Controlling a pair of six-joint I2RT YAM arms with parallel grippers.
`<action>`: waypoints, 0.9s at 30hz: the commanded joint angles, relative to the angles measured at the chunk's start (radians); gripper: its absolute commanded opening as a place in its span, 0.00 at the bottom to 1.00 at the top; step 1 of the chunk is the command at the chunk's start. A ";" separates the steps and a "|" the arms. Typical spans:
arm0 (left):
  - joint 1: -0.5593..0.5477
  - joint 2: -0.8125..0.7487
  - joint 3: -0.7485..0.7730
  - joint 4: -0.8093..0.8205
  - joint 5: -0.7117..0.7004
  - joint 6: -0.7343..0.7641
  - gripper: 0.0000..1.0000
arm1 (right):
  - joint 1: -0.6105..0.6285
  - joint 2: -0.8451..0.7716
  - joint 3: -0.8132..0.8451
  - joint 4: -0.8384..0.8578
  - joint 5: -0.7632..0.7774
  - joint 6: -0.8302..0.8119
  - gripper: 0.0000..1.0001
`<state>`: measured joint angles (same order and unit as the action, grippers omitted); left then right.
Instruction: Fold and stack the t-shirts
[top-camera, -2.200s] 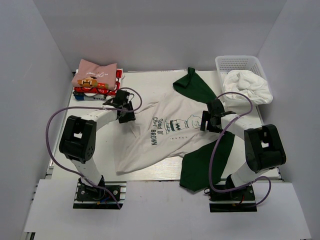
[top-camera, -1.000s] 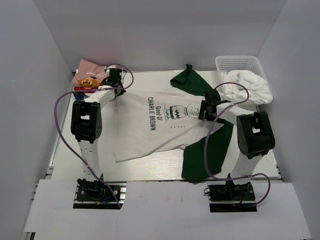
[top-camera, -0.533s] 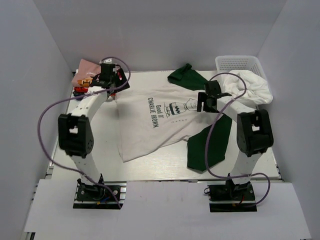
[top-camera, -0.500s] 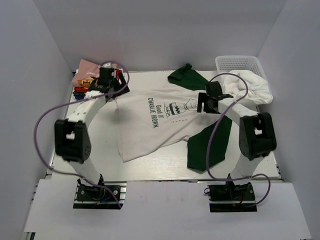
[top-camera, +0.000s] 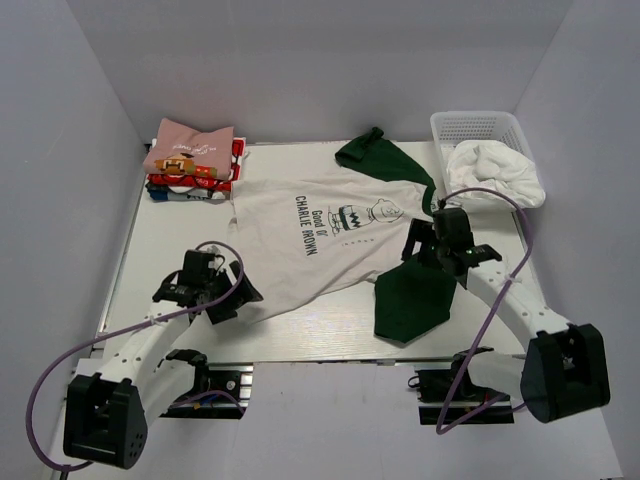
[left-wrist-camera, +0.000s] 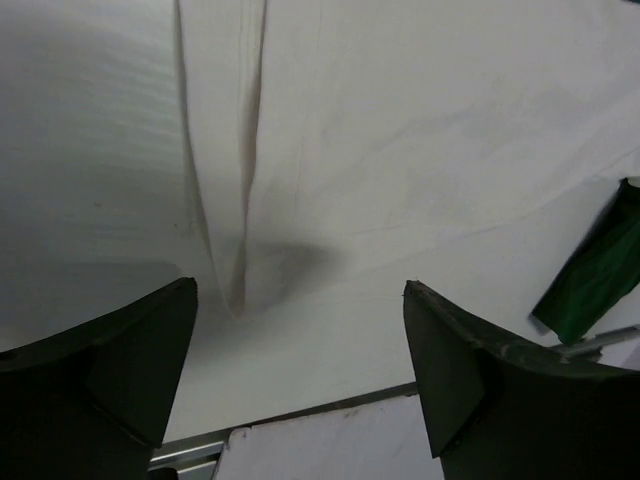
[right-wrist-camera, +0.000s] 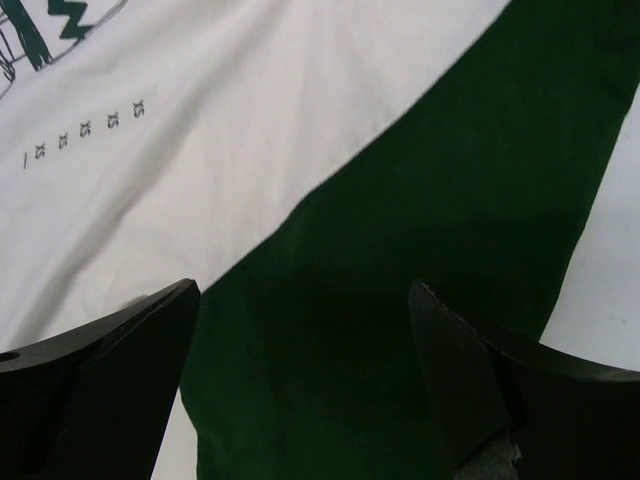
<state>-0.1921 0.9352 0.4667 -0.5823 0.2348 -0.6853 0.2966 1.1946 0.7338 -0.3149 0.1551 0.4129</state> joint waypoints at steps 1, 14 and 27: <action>-0.012 -0.012 -0.037 0.065 0.104 -0.030 0.91 | -0.002 -0.061 -0.037 -0.016 -0.016 0.053 0.90; -0.032 0.036 -0.046 0.062 -0.088 -0.082 0.62 | -0.002 -0.125 -0.099 -0.225 -0.012 0.137 0.90; -0.069 0.211 -0.001 0.239 0.023 -0.025 0.00 | 0.001 -0.230 -0.152 -0.537 -0.078 0.319 0.90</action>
<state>-0.2535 1.1477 0.4255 -0.3775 0.2359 -0.7391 0.2958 0.9577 0.5980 -0.8070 0.1223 0.6865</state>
